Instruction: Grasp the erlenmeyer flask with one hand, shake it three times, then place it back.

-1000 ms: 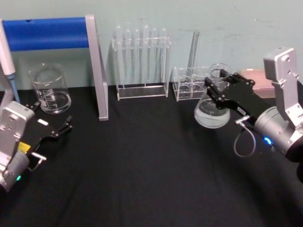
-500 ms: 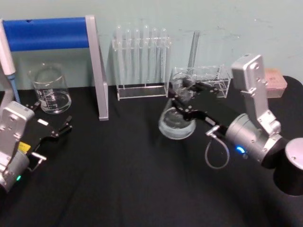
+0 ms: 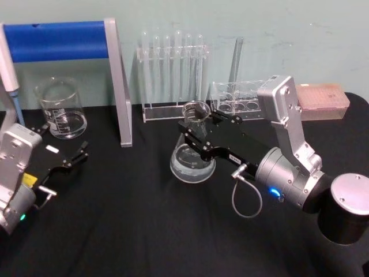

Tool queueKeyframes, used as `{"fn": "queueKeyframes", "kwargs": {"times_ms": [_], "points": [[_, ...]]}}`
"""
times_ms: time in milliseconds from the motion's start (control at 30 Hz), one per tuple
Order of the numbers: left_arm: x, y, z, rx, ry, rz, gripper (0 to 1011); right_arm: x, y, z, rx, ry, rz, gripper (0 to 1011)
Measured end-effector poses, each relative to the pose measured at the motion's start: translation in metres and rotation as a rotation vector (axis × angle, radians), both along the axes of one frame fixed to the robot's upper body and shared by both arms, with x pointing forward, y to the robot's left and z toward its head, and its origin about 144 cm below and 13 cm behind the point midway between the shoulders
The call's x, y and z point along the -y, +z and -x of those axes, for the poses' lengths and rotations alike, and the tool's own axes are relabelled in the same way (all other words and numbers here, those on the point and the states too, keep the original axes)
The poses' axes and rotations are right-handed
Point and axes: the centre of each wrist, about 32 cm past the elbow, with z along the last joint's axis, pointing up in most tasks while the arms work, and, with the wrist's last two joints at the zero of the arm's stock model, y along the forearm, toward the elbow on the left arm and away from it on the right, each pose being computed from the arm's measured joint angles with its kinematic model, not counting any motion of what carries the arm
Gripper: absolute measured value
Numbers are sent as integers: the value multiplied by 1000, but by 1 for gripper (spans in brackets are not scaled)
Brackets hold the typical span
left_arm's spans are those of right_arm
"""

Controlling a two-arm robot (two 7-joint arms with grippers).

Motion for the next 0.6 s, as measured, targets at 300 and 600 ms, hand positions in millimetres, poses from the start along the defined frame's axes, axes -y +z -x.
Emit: {"fn": "queueKeyframes", "kwargs": {"times_ms": [300,600], "points": [[0,0,0,0,0,0,1001,2,-4,-1,1,5,-11,449],[0,0,0,0,0,0,1001,3,-22,-5,-20,22,-24,449]]}}
